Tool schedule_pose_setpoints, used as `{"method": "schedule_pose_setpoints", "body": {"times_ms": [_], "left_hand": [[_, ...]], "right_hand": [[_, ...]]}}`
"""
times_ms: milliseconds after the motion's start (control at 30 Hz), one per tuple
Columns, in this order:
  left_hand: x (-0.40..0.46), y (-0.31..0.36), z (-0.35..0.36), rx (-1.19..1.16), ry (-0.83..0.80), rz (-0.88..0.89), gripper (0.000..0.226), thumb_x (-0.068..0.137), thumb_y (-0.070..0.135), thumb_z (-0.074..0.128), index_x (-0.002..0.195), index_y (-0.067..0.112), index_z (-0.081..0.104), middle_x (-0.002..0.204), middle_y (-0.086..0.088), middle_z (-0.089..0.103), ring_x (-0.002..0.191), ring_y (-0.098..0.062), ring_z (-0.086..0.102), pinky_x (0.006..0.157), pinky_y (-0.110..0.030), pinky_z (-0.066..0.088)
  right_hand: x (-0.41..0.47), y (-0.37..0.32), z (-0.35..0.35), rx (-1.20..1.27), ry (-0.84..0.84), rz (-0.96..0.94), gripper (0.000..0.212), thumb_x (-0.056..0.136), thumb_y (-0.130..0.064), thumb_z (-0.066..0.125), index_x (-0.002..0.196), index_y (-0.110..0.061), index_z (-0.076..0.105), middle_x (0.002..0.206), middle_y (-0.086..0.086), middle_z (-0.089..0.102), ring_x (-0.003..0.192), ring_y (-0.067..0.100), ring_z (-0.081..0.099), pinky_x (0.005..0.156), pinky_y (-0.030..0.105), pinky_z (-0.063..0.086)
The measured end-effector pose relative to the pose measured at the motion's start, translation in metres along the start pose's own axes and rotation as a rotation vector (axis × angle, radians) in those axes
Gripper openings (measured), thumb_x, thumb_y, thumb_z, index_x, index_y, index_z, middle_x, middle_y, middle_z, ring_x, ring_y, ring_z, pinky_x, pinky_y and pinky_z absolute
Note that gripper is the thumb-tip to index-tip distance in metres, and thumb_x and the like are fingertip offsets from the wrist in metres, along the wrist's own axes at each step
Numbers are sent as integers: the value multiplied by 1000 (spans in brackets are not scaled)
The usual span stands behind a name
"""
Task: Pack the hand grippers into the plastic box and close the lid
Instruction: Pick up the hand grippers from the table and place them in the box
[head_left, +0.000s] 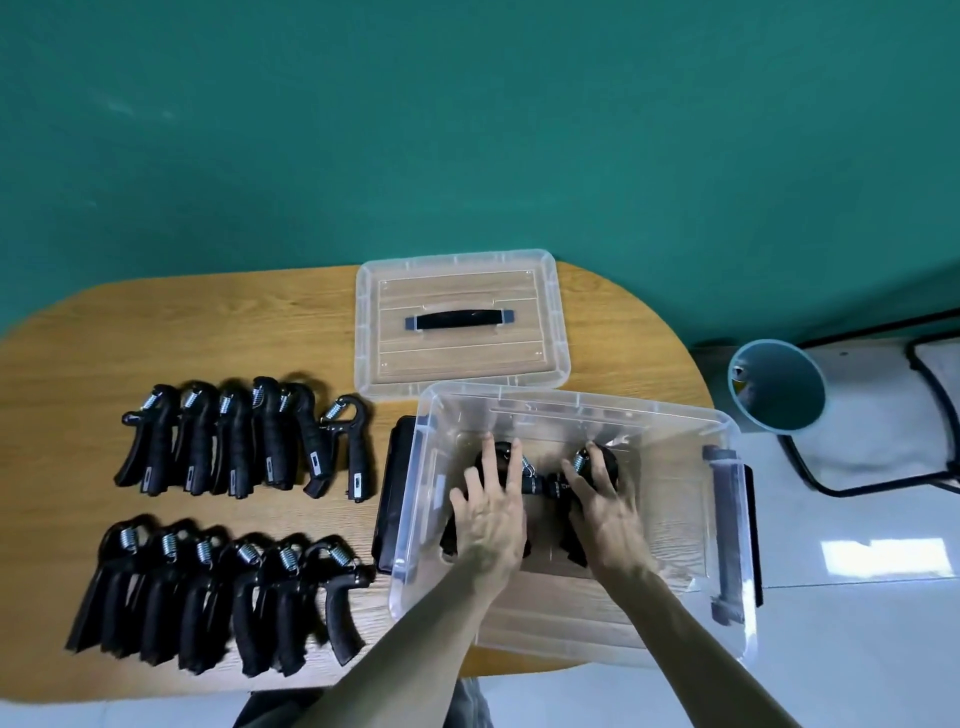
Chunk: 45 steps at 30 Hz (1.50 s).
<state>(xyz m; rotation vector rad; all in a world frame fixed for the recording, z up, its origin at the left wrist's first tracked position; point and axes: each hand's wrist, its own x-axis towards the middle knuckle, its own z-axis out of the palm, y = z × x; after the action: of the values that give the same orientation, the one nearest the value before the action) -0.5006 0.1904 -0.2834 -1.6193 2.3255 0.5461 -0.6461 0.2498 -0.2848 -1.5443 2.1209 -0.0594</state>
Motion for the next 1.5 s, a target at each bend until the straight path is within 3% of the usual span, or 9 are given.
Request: {"method": "schedule_pose_setpoints", "body": {"times_ms": [167, 267, 367, 433, 533, 633, 733, 1033, 1500], "left_hand": [[0, -2, -7, -20, -10, -16, 97, 93, 9, 56, 156, 29, -14, 167, -16, -5, 115, -31, 46, 87, -46, 45], [-6, -5, -21, -28, 12, 17, 78, 102, 35, 38, 156, 28, -17, 166, -17, -10, 124, -31, 43, 94, -45, 44], [-17, -11, -40, -14, 139, 93, 68, 97, 44, 16, 160, 22, 1, 166, -17, 7, 130, -32, 44, 100, -46, 42], [-24, -21, -58, -7, 212, 172, 67, 98, 43, 21, 159, 17, 14, 165, -18, 16, 135, -33, 42, 106, -49, 39], [-38, -29, -86, -50, 265, 257, 64, 99, 40, 27, 158, 15, 21, 165, -15, 18, 132, -30, 43, 108, -46, 39], [-51, -31, -118, -66, 285, 263, 60, 100, 39, 22, 156, 17, 26, 163, -11, 26, 137, -29, 40, 113, -49, 35], [-57, -49, -152, -93, 314, 195, 58, 103, 42, 19, 154, 17, 29, 161, -11, 30, 137, -29, 40, 109, -50, 36], [-81, -205, -199, -131, 330, 48, 55, 104, 41, 21, 154, 17, 26, 157, -9, 37, 128, -27, 49, 102, -45, 44], [-133, -433, -156, -154, 124, -154, 58, 106, 45, 11, 158, 25, -5, 165, -5, 13, 138, -22, 33, 112, -43, 32]], "right_hand": [[1, -6, -2, -156, -26, 52, 97, 63, 3, 83, 148, -20, 42, 158, 17, 25, 140, 51, 27, 96, 60, 51], [-3, -16, -16, -259, -9, 49, 95, 59, -7, 87, 145, -18, 49, 148, 21, 48, 138, 49, 37, 96, 60, 49], [-10, -32, -32, -282, 81, 50, 91, 66, -16, 88, 147, -18, 45, 140, 20, 56, 132, 44, 47, 93, 54, 50], [-16, -47, -48, -302, 114, 59, 83, 80, -26, 77, 152, -20, 37, 141, 17, 54, 131, 40, 47, 93, 52, 49], [-22, -73, -77, -315, 162, 87, 58, 98, -36, 29, 154, -21, 31, 128, 17, 54, 116, 37, 52, 89, 51, 49], [-26, -105, -104, -273, 238, 61, 54, 95, -35, 33, 147, -21, 41, 121, 20, 57, 99, 39, 56, 78, 51, 50], [-29, -136, -127, -271, 312, -6, 50, 98, -36, 33, 146, -25, 39, 137, 18, 53, 103, 39, 57, 76, 50, 50], [-28, -276, -113, -335, 292, -107, 60, 102, -52, 20, 159, -32, 13, 158, 16, 31, 121, 40, 50, 87, 52, 51], [-5, -475, 10, -355, 102, -179, 57, 104, -53, 23, 157, -35, 14, 159, 13, 27, 131, 41, 45, 90, 54, 53]]}}
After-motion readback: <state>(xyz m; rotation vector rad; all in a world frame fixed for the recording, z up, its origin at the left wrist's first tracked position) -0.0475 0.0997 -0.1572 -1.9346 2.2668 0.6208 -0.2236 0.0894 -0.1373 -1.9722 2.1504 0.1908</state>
